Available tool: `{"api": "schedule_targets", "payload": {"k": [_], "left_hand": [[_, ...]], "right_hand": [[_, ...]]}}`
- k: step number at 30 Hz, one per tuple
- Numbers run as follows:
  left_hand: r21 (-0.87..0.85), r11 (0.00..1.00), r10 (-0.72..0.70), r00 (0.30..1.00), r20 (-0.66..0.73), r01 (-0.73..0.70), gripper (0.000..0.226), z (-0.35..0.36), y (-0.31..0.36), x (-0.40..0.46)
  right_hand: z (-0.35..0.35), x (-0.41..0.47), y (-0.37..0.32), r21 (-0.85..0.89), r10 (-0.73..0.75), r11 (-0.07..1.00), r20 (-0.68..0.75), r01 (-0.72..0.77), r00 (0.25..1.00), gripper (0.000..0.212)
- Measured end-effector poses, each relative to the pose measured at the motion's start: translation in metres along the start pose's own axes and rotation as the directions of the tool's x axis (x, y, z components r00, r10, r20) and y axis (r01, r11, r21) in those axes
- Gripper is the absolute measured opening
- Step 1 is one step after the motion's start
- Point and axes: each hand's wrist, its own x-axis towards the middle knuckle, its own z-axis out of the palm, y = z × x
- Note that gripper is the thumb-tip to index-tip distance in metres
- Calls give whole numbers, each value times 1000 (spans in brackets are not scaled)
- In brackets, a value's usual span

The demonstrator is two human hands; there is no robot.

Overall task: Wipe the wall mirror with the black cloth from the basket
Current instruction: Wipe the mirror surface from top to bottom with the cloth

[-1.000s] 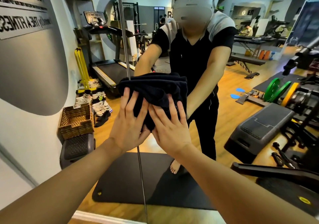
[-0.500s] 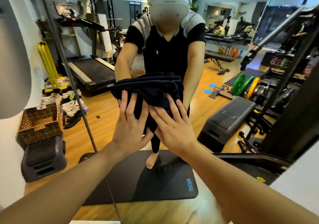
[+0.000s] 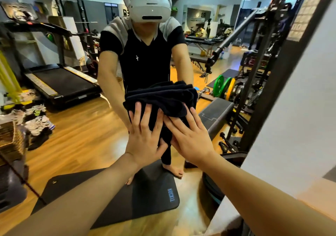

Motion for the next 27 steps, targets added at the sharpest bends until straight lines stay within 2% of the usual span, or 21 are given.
{"api": "schedule_targets", "payload": {"k": [12,15,17,27], "left_hand": [[31,997,72,997,1,-72,96,71,143,63],[45,996,76,997,16,-77,95,85,173,74],[50,996,74,997,33,-76,96,94,189,79],[101,988,106,991,82,-114,92,119,233,93]], "right_hand": [[-38,-91,143,-48,45,998,57,-42,997,65],[-46,-110,170,-33,59,998,69,-57,996,51],[-50,-121,186,-29,63,998,92,-60,994,45],[-54,-158,226,-64,89,995,184,-78,979,52]]}}
